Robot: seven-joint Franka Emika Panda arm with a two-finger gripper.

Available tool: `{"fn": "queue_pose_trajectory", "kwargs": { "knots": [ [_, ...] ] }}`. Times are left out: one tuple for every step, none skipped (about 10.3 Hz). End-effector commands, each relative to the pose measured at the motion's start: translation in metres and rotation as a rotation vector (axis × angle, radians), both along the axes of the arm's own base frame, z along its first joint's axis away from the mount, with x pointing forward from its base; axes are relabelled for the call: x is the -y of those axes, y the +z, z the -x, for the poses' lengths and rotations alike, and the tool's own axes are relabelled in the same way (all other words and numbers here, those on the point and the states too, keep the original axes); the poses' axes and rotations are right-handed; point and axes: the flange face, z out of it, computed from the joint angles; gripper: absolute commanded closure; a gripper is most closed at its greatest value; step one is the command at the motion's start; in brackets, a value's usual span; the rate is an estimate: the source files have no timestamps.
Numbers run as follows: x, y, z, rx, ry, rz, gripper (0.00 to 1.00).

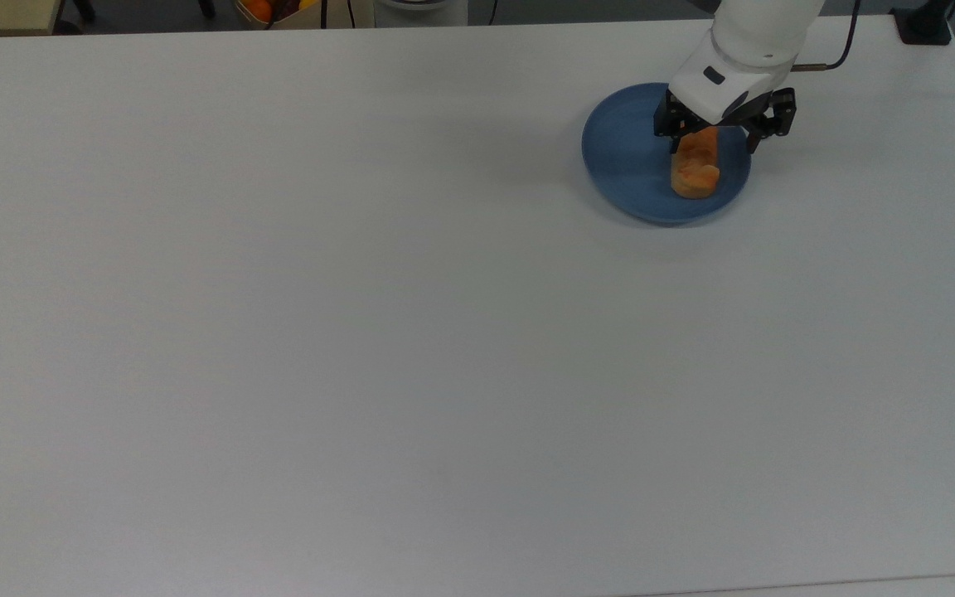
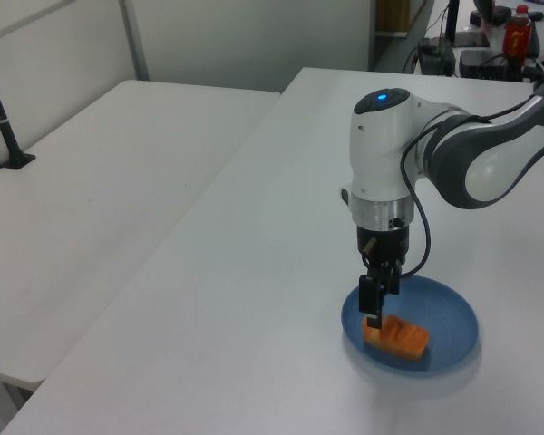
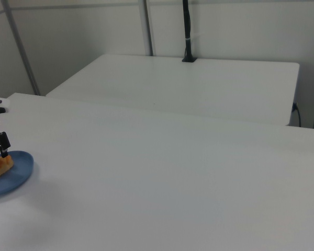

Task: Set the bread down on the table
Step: 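Close the gripper on the bread roll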

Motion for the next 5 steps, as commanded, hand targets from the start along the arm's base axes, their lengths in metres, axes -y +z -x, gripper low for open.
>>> {"fn": "queue_pose_trajectory", "kwargs": {
  "knots": [
    [-0.0010, -0.0054, -0.0003, 0.022, -0.015, 0.001, 0.00],
    [-0.0010, -0.0054, -0.0003, 0.022, -0.015, 0.001, 0.00],
    [-0.0018, -0.0082, 0.0001, 0.019, -0.014, 0.002, 0.00],
    [-0.0026, -0.0111, 0.0006, 0.015, -0.012, 0.004, 0.00],
    [-0.0019, -0.0131, 0.0000, 0.012, -0.014, 0.006, 0.00]
  ]
}}
